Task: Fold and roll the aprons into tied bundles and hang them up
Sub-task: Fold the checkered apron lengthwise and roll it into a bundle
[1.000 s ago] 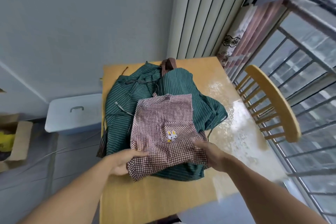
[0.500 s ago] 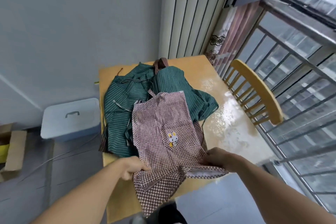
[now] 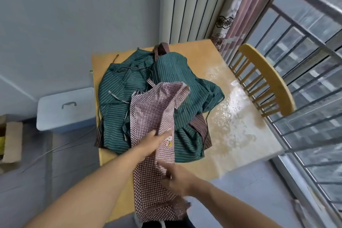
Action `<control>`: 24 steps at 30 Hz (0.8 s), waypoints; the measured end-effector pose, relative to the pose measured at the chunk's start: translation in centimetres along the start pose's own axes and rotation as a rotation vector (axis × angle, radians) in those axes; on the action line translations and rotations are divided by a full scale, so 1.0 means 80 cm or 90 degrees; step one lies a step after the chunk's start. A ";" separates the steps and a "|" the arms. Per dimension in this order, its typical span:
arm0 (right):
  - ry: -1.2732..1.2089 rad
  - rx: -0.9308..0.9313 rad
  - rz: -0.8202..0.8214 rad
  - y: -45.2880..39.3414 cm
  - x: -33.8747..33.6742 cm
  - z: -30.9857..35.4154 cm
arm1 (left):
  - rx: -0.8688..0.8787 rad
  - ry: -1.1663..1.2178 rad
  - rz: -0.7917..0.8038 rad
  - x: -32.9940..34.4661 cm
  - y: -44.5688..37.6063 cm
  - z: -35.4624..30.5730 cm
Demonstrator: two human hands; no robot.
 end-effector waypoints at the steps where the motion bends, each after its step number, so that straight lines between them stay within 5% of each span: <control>1: -0.019 0.003 0.112 -0.006 0.013 0.007 | 0.005 0.007 -0.024 0.003 -0.007 -0.001; 3: -0.049 0.026 0.213 -0.015 0.009 0.006 | 0.008 -0.043 -0.114 -0.002 -0.023 0.004; 7: -0.079 0.107 -0.111 -0.060 -0.104 -0.037 | 0.005 -0.131 -0.243 -0.027 -0.045 0.024; 12: -0.180 0.201 -0.445 -0.106 -0.261 -0.069 | -0.043 -0.157 -0.204 -0.047 -0.070 0.033; 15: -0.207 0.238 -0.389 -0.147 -0.286 -0.071 | -0.087 -0.150 -0.153 -0.054 -0.082 0.041; 18: -0.429 0.196 -0.341 -0.180 -0.290 -0.060 | -0.082 -0.176 -0.129 -0.055 -0.093 0.046; 20: -0.522 0.172 -0.396 -0.186 -0.300 -0.059 | -0.063 -0.204 -0.115 -0.051 -0.099 0.046; 24: -0.286 0.128 -0.637 -0.144 -0.354 -0.055 | -0.002 -0.188 -0.096 -0.023 -0.099 0.020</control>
Point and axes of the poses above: each hand's wrist, its own y-axis away from the middle knuckle, its own x-axis out of the palm, z = x × y, the point moved 5 cm from there along -y, towards the middle knuckle, and after that the axes turned 4 degrees about y, right-handed, at the moved point
